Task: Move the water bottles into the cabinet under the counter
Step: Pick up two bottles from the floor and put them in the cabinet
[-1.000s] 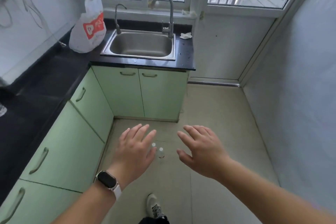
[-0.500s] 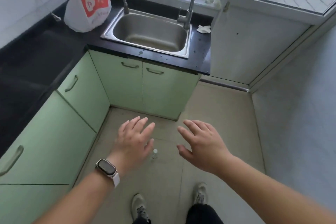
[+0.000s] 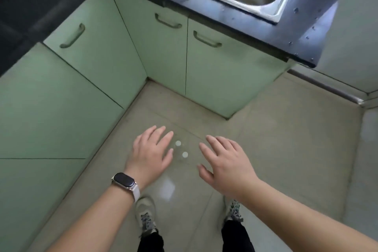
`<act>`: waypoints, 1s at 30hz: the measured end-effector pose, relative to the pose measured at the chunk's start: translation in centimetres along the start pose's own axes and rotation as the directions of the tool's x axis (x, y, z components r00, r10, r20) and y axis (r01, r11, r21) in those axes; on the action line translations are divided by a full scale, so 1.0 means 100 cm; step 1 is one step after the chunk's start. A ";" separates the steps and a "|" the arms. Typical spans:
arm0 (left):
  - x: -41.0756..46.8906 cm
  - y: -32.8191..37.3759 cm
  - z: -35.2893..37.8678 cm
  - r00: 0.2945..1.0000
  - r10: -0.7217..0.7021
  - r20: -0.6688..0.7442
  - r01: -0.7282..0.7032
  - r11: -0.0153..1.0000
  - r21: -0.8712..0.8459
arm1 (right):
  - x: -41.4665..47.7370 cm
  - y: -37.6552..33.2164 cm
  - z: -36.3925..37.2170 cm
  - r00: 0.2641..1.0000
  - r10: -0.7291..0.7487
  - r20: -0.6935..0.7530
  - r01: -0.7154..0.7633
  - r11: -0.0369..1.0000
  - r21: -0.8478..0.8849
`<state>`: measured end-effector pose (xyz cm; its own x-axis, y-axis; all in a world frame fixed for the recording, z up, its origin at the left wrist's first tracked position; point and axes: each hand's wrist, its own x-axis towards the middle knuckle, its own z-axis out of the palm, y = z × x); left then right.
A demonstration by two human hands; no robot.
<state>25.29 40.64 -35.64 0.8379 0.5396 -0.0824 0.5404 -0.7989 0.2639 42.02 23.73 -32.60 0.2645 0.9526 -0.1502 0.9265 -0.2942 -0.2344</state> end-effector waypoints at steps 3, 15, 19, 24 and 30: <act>0.011 -0.016 0.064 1.000 -0.019 0.024 0.019 1.000 -0.008 | 0.013 0.019 0.061 0.999 0.023 0.035 -0.024 0.999 0.028; 0.004 -0.088 0.340 0.953 -0.198 0.231 0.246 0.948 -0.202 | 0.055 0.068 0.320 0.956 0.140 0.259 -0.171 0.980 0.102; 0.010 -0.108 0.400 0.927 -0.272 0.258 0.347 0.884 -0.314 | 0.070 0.083 0.394 0.931 0.206 0.300 -0.273 0.941 0.201; 0.028 -0.133 0.465 0.882 -0.383 0.276 0.471 0.752 -0.462 | 0.084 0.101 0.469 0.904 0.278 0.325 -0.394 0.837 0.380; 0.054 -0.151 0.518 0.869 -0.392 0.303 0.495 0.668 -0.555 | 0.100 0.110 0.527 0.901 0.249 0.354 -0.409 0.759 0.507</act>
<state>25.61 41.79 -89.86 0.5394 0.7010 -0.4665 0.7334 -0.1190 0.6693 40.77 25.93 -87.34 0.3743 0.7582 -0.5339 0.4590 -0.6518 -0.6038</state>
